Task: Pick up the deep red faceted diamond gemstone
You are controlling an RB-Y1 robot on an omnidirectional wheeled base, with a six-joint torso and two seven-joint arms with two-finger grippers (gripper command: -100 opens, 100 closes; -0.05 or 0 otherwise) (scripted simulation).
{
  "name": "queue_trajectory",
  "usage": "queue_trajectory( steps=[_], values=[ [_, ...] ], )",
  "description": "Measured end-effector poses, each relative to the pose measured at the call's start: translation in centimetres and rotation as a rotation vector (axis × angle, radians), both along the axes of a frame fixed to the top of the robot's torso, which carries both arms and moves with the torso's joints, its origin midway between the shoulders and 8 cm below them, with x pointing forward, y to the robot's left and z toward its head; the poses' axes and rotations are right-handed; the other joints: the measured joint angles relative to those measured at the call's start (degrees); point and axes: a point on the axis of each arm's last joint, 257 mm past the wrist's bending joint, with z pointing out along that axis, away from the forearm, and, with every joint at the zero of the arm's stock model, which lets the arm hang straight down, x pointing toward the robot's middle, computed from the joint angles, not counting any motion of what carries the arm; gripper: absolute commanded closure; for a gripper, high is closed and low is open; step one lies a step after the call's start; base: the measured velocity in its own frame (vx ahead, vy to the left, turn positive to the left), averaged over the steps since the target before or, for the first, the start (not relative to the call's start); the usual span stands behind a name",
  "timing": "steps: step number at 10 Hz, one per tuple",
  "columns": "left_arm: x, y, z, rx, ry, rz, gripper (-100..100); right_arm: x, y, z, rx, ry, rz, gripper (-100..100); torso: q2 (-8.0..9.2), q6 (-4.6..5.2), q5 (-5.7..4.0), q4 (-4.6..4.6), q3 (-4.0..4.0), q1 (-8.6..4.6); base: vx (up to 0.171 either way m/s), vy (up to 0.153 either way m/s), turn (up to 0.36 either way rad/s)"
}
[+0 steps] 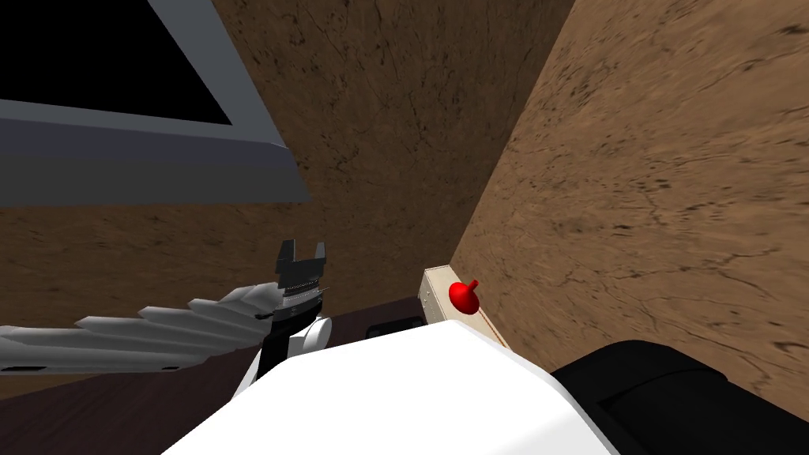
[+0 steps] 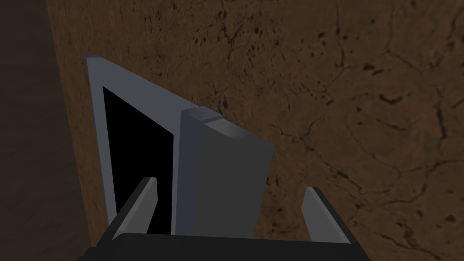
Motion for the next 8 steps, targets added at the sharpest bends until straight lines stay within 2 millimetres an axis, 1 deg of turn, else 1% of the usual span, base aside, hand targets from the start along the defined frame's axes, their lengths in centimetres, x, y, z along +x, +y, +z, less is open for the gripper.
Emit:
queue_trajectory(
  steps=[1, 5, 6, 7, 8],
  values=[
    [0.0, 0.0, 0.0, 0.000, 0.000, 0.000, 0, -0.3, 0.0, 0.0, 0.001, 0.000, 0.001, 100, 0.10, -0.04, 0.01, 0.03, 0.06, -0.01, 0.045, -0.006, -0.041],
    [0.0, 0.0, 0.0, 0.000, 0.000, 0.000, 0, -2.3, 0.8, 0.4, 0.002, 0.001, 0.028, 100, 0.07, 0.00, 0.01, 0.01, 0.04, -0.02, 0.080, -0.009, -0.082],
    [0.0, 0.0, 0.0, 0.000, 0.000, 0.000, 0, -3.1, 1.2, 0.6, 0.003, 0.001, 0.038, 100, 0.04, 0.03, 0.00, 0.00, 0.02, -0.03, 0.099, -0.010, -0.111],
    [0.0, 0.0, 0.0, 0.000, 0.000, 0.000, 0, -3.8, 1.5, 0.7, 0.005, 0.003, 0.047, 100, -0.01, 0.01, -0.01, 0.00, 0.00, -0.02, 0.043, 0.000, -0.024],
    [0.0, 0.0, 0.0, 0.000, 0.000, 0.000, 0, -3.9, 1.6, 0.7, 0.005, 0.002, 0.048, 0, 0.11, -0.04, 0.01, 0.04, 0.06, -0.01, 0.007, 0.000, 0.005]
  ],
)
